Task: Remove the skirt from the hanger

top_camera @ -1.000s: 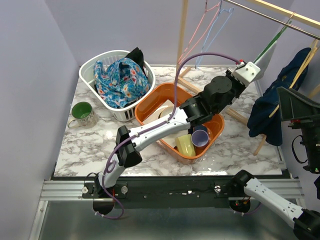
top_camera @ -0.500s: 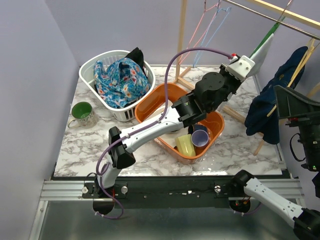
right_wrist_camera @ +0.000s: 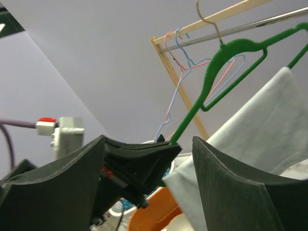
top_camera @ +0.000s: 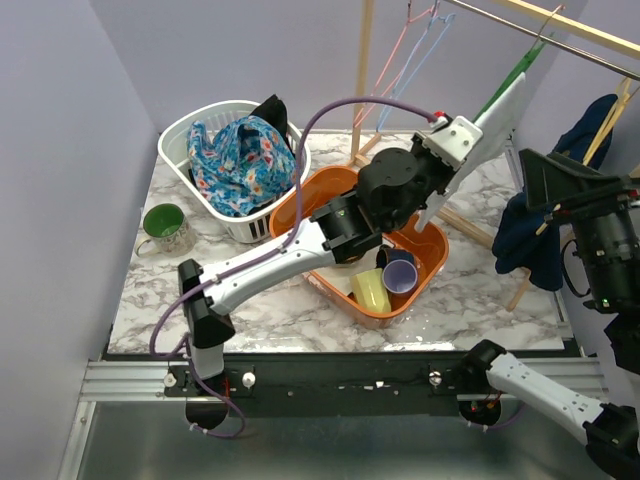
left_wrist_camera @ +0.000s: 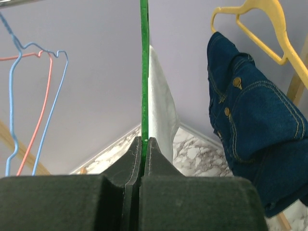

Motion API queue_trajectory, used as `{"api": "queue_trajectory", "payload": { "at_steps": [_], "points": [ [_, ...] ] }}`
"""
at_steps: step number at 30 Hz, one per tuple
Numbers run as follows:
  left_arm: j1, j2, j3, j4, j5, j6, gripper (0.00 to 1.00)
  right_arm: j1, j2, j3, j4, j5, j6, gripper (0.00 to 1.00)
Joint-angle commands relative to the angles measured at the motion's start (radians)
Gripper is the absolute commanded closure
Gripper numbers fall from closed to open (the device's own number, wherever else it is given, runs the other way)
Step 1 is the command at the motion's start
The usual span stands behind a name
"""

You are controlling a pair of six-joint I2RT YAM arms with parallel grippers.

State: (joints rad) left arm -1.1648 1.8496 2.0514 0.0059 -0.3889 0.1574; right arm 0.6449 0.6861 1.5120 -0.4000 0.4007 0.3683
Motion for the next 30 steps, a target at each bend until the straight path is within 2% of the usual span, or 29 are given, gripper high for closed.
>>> {"api": "queue_trajectory", "payload": {
  "at_steps": [1, 12, 16, 21, 30],
  "points": [
    [0.002, -0.160, -0.109, 0.060, 0.009, 0.022, 1.00, 0.002, 0.082, 0.056, 0.000, -0.013, -0.100, 0.22],
    [0.002, -0.375, -0.322, -0.024, 0.062, -0.024, 1.00, 0.001, 0.274, 0.237, -0.080, 0.010, -0.066, 0.34],
    [0.002, -0.463, -0.408, -0.011, 0.079, -0.042, 1.00, 0.002, 0.285, 0.182, -0.056, -0.008, 0.065, 0.41],
    [0.002, -0.509, -0.461, -0.011, 0.105, -0.061, 1.00, 0.002, 0.308, 0.128, -0.011, -0.074, 0.234, 0.41],
    [0.001, -0.552, -0.517, 0.029, 0.139, -0.087, 1.00, 0.002, 0.372, 0.091, 0.052, -0.069, 0.356, 0.41]
  ]
}}
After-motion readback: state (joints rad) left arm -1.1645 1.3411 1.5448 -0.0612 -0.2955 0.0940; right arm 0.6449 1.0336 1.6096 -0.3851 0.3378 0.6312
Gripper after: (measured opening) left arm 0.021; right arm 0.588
